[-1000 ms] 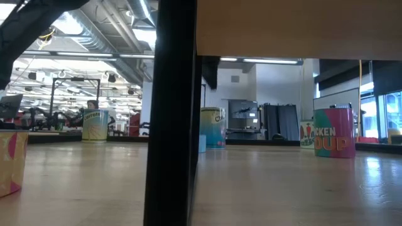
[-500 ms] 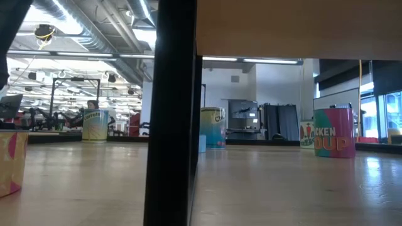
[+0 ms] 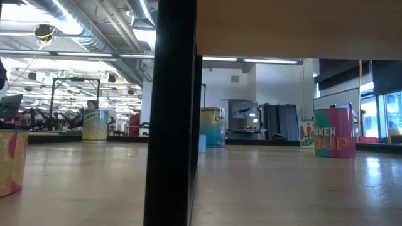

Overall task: Pick and place cans onto a shelf
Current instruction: Put the canned cherries on the shelf

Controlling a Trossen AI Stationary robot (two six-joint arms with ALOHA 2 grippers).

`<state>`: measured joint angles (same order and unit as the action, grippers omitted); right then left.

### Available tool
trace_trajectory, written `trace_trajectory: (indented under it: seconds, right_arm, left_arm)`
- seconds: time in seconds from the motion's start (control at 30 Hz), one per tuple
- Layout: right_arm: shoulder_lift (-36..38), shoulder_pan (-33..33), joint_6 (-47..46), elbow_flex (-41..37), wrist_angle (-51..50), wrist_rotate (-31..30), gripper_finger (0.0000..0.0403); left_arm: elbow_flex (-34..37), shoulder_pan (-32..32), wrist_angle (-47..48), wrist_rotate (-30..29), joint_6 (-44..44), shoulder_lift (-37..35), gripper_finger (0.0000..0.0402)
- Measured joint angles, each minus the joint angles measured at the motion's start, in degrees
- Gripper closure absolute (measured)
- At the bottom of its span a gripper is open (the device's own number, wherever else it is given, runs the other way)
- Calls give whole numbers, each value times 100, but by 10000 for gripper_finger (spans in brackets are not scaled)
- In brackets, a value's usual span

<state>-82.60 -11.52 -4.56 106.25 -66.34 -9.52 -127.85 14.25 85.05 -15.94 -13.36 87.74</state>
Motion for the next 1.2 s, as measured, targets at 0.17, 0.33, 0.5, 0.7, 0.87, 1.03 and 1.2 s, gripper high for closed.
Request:
trace_trajectory:
  seconds: [0.17, 0.33, 0.5, 0.7, 0.87, 1.03, 1.2]
  right_arm:
    - [-951, -56, 820, 843, -772, 396, 382]
    - [-1724, -66, 1286, 1287, -983, 469, 382]
    - [-2213, -71, 1942, 1429, -987, 465, 378]
    - [-2573, -71, 2452, 1441, -984, 466, 337]
    - [-2938, -83, 3039, 1441, -990, 558, 309]
    - [-3416, -116, 3527, 1441, -999, 806, 309]
    - [-3802, -123, 3821, 1441, -1011, 818, 310]
  left_arm:
    - [42, 23, 479, 103, 61, -115, 368]
    - [47, 19, 505, 519, 327, -293, 368]
    - [55, 23, 500, 368, 411, -337, 368]
    - [50, 25, 499, 358, 490, -452, 368]
    - [52, 23, 497, 358, 491, -519, 368]
    - [52, 23, 497, 356, 492, -554, 368]
    - [52, 25, 497, 354, 492, -557, 368]
